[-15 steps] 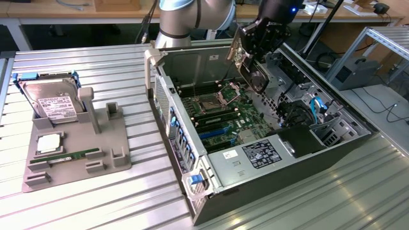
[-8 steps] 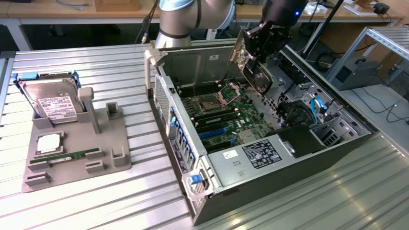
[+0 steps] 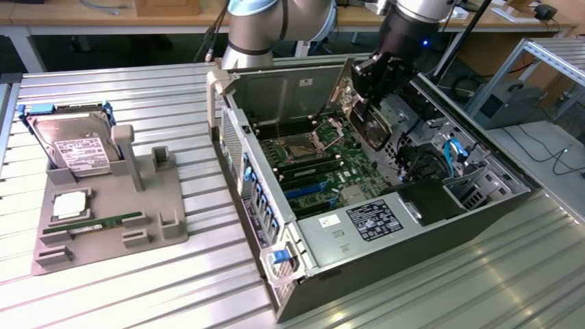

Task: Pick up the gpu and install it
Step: 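Pick up the gpu and move the gpu toward the slot, then insert the gpu into the slot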

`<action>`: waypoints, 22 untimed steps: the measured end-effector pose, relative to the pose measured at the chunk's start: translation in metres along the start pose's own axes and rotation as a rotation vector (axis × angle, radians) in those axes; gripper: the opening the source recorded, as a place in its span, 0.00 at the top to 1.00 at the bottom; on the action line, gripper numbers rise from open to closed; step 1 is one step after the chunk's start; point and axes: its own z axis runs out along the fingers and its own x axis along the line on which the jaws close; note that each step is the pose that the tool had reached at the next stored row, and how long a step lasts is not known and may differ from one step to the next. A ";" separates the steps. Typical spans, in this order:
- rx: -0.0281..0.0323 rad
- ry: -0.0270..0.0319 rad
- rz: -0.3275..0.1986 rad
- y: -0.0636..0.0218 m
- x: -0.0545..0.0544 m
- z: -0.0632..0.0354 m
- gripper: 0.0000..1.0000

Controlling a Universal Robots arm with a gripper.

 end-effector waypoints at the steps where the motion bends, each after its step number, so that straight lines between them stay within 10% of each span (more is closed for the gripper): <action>1: 0.0000 0.0000 0.000 -0.0033 0.000 0.0020 0.73; 8: 0.0016 0.0011 -0.035 -0.0036 0.000 0.0023 0.73; 22: 0.0288 0.0188 -0.595 -0.0036 0.000 0.0046 0.73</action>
